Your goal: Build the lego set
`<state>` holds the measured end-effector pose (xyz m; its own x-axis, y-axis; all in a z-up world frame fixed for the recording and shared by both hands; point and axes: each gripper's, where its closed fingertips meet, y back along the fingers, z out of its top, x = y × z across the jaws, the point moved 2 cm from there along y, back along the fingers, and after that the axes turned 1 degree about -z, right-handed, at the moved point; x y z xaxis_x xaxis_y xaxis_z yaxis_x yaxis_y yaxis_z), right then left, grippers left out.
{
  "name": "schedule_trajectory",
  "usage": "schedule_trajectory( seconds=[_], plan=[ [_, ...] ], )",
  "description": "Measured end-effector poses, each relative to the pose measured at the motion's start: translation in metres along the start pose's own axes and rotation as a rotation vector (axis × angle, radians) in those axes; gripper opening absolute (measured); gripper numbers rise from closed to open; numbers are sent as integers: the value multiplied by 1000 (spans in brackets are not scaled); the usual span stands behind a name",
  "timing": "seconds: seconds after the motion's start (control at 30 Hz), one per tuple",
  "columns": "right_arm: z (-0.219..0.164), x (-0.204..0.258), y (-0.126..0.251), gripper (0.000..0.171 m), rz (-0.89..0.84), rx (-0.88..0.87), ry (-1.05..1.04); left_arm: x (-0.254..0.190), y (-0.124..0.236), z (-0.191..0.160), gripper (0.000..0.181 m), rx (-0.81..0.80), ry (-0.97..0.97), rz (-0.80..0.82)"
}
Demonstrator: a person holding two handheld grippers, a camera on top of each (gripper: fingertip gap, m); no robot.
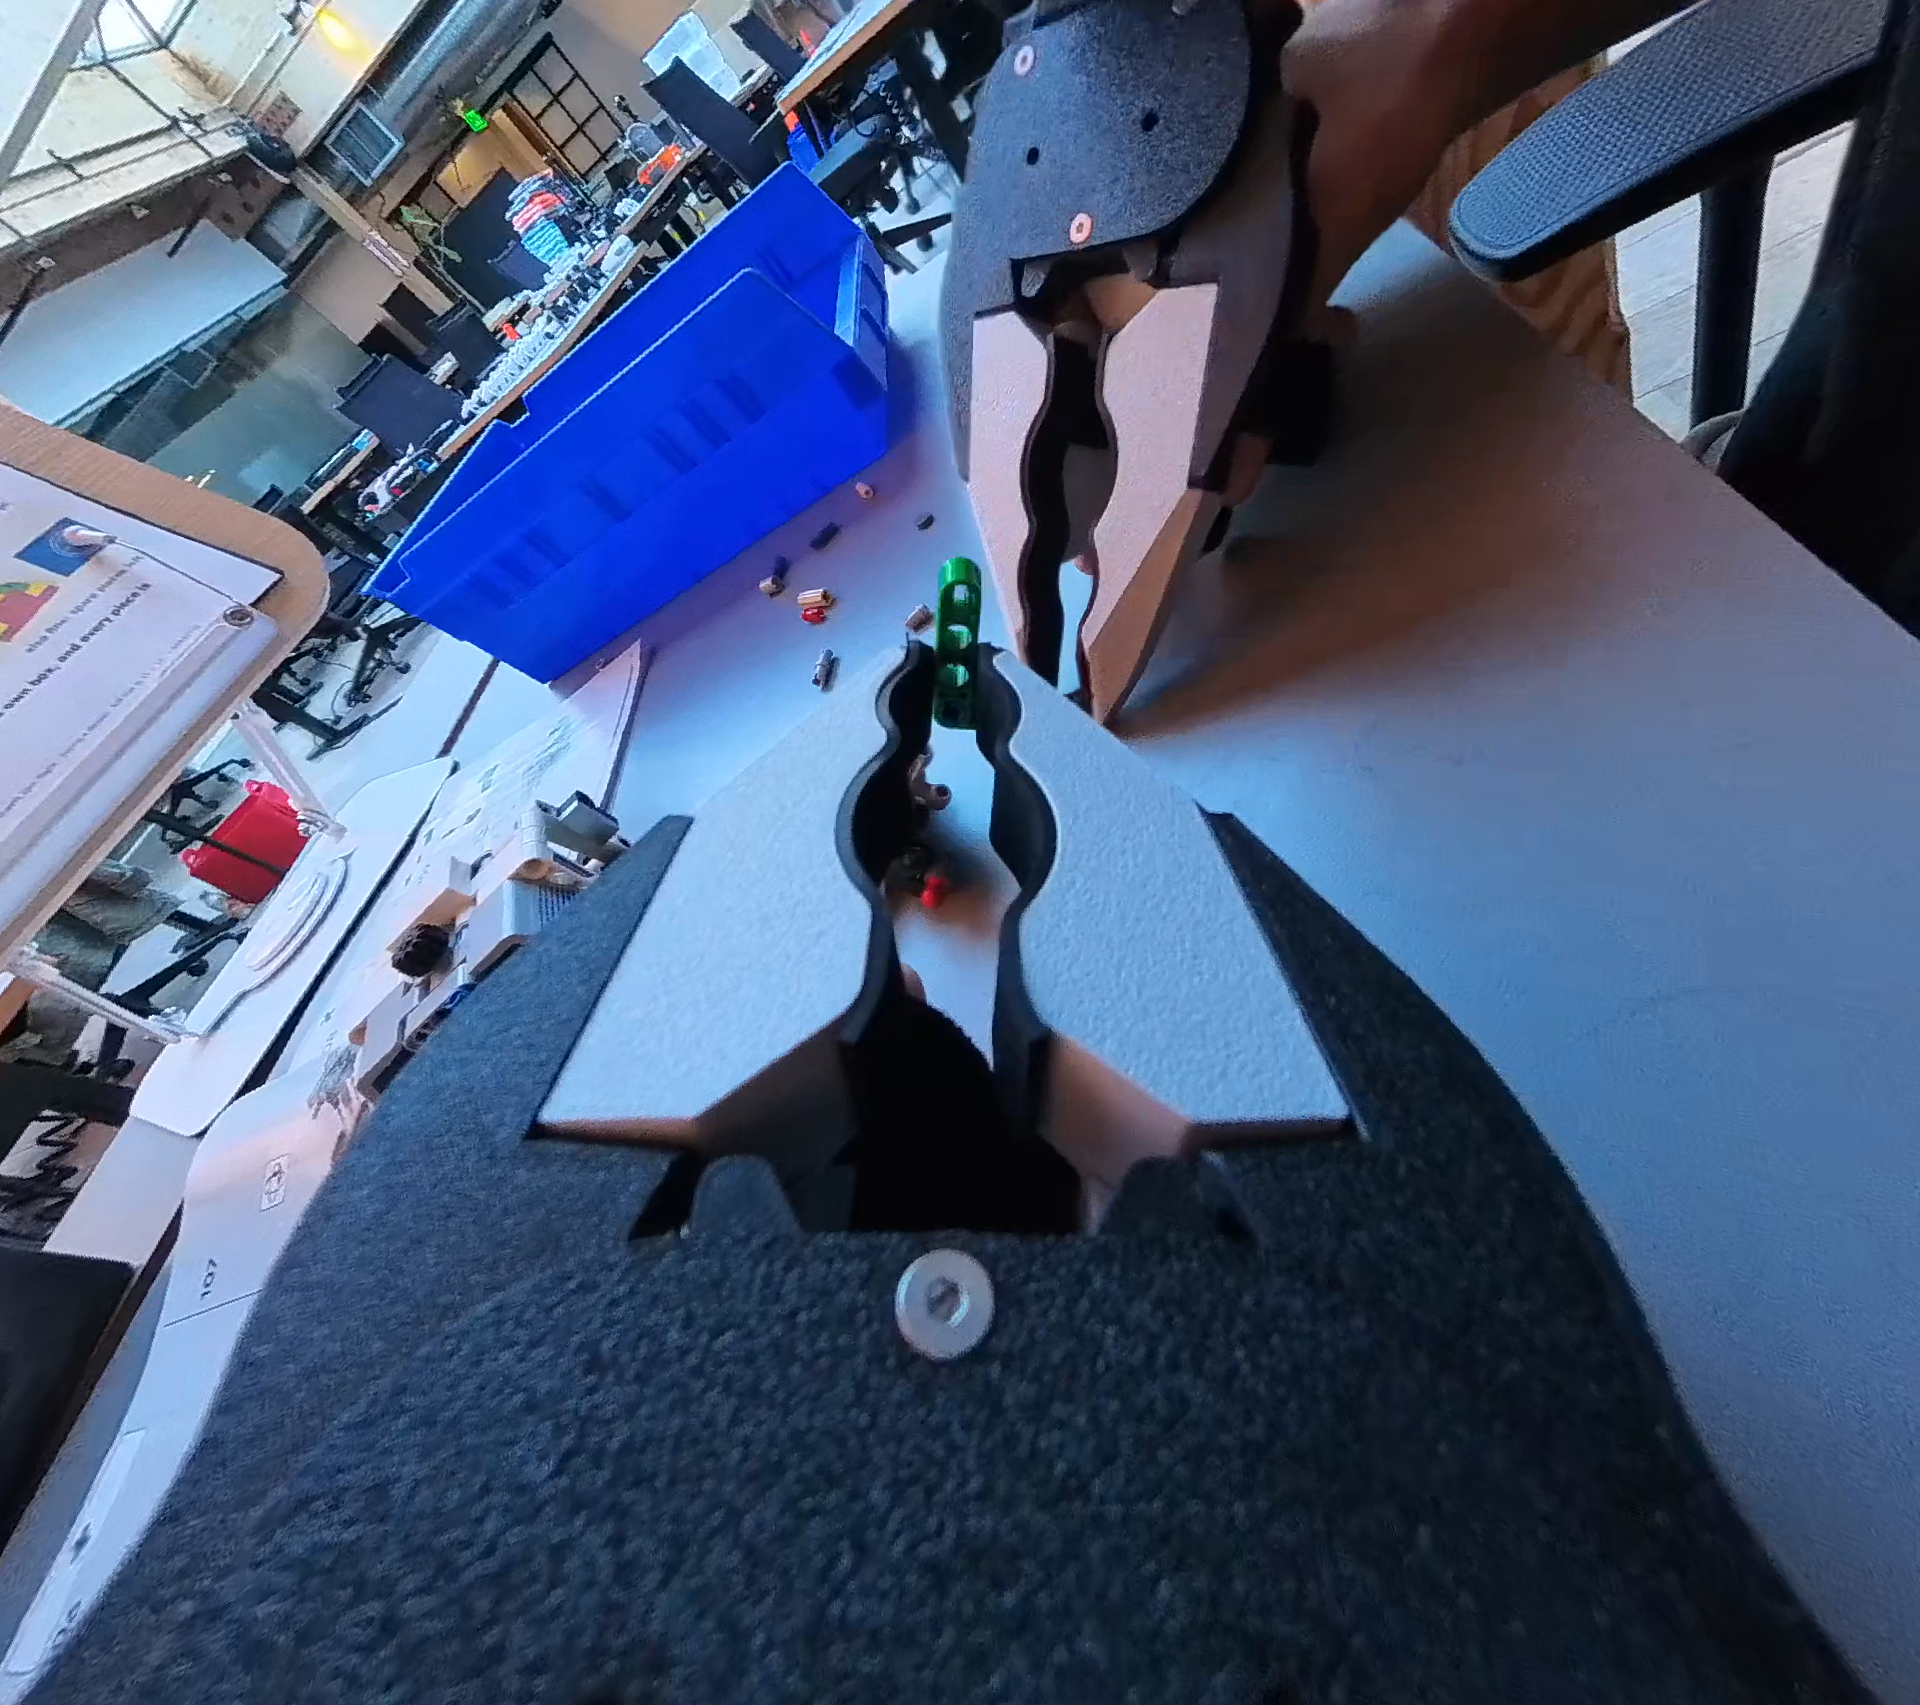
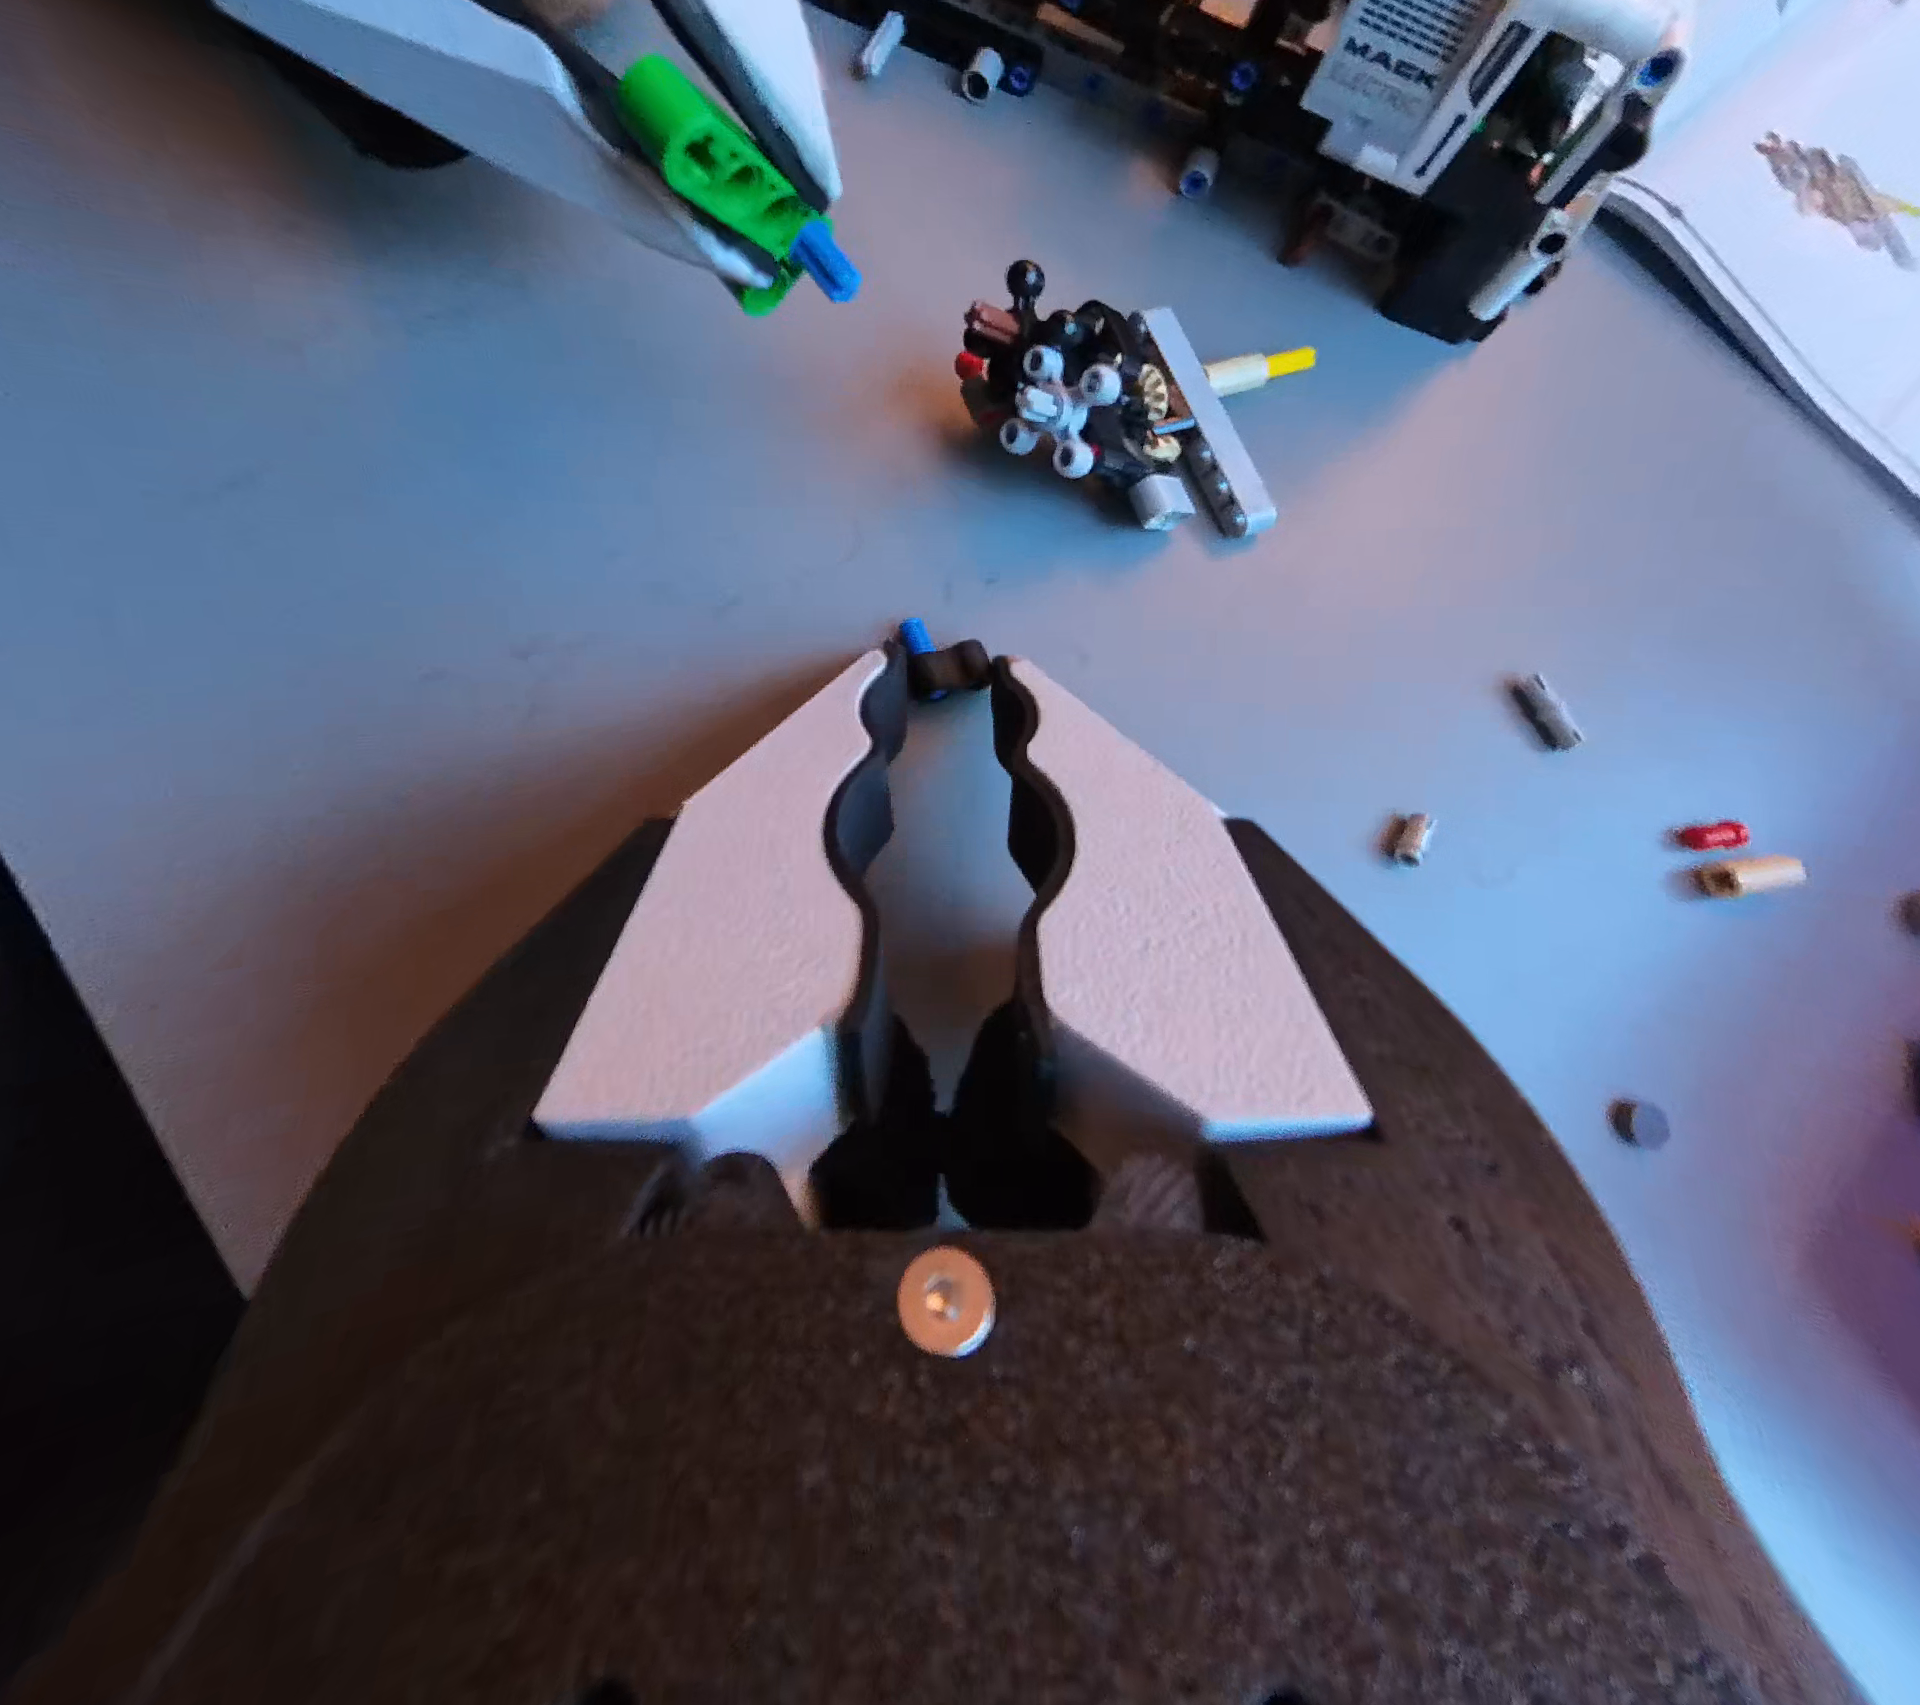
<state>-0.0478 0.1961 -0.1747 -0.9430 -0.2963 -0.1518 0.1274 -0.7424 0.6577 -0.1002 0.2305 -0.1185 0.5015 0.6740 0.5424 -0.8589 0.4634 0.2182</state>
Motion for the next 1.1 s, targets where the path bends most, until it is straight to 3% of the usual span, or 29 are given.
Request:
schedule_trajectory(
  seconds=[0.13, 0.23, 0.33, 0.47, 0.63, 0.73, 0.97, 1.1],
  plan=[
    [10, -7, 8, 14, 70, -105, -50, 3, 0, -1, 5, 5, -2, 21],
    [34, 3, 27, 14, 263, -278, -179, 6, 0, 0, 5, -9, -29, 50],
    [51, 7, 43, 13, 438, -410, -309, 5, 3, 7, 5, -69, -156, 92],
    [58, 9, 52, 14, 530, -488, -342, -3, 3, 16, 5, -88, -311, 122],
    [47, 23, 50, 14, 486, -444, -148, -20, 1, 25, 5, -94, -471, 124],
    [44, 29, 51, 14, 452, -459, -78, -27, 1, 30, 5, -111, -472, 102],
    [50, 30, 58, 14, 173, -528, 198, -24, 0, 34, 5, -148, -182, 32],
    [51, 31, 57, 14, 116, -506, 195, -13, 3, 35, 5, -177, -23, 17]
  ],
)
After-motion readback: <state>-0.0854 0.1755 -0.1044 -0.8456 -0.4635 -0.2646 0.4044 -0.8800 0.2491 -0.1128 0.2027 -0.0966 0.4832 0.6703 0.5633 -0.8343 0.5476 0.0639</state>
